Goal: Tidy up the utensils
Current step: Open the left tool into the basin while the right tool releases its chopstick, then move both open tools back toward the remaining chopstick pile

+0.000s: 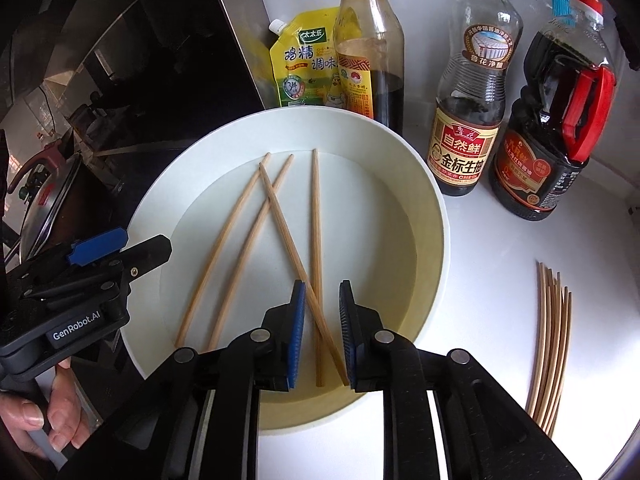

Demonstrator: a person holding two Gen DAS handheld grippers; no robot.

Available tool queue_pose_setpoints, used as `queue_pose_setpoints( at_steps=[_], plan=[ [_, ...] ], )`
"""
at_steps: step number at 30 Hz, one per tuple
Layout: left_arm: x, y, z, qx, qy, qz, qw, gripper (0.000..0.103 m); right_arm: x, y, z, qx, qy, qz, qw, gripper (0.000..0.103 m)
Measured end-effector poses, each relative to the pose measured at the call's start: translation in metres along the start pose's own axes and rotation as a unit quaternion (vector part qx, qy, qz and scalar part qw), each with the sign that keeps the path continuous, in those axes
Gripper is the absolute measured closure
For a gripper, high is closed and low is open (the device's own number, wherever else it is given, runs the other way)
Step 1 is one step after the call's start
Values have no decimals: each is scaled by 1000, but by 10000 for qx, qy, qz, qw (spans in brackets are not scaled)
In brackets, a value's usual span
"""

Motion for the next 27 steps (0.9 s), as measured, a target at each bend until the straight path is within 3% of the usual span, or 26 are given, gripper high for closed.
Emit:
queue_pose_setpoints(
  at_steps=[17, 27],
  plan=[
    [21, -50, 31, -142, 33, 314, 9994, 12, 44, -56, 21, -42, 72, 253, 9996, 61],
    [30, -58, 58, -140, 13, 261, 9996, 9, 59, -70, 46, -77, 42, 242, 9997, 52]
  ],
)
Point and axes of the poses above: each gripper's, at about its wrist camera, not at the fingertips, and y roughly the way its jaws point, z to its right, x to its underside, the point moved 3 cm from there along y, roughly the way its jaws point, and after that the axes turned 8 degrees about y, right-handed, at the moved point
